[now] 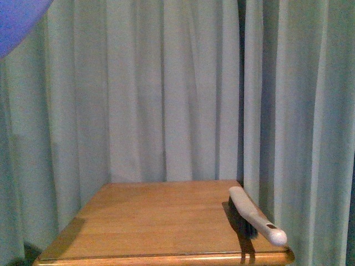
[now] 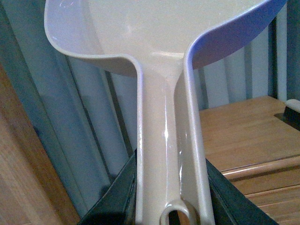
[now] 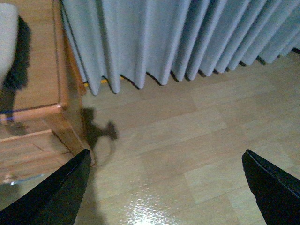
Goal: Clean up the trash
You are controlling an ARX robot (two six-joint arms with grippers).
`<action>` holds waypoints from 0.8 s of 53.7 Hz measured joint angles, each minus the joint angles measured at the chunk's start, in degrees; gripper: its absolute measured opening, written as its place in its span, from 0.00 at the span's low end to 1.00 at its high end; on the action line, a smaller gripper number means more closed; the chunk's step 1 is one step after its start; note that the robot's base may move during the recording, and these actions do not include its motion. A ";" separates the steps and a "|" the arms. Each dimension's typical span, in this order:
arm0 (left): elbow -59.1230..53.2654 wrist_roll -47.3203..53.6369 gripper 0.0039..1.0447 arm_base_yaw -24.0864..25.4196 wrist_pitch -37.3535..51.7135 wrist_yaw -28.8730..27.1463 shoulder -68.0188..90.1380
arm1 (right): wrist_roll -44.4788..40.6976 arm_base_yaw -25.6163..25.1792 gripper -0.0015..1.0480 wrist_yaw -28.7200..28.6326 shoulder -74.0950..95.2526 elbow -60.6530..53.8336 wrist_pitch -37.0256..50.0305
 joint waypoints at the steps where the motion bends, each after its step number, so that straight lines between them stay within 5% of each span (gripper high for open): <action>1: 0.00 0.00 0.26 0.00 0.00 0.02 0.00 | 0.83 1.05 0.93 0.07 2.40 3.06 -1.27; 13: 0.00 0.00 0.26 0.00 0.00 0.02 0.00 | 9.94 7.96 0.93 -0.85 20.90 22.88 -10.91; 43: 0.00 0.00 0.26 0.00 0.00 0.00 0.00 | 20.46 12.00 0.93 -1.84 39.60 33.33 -12.74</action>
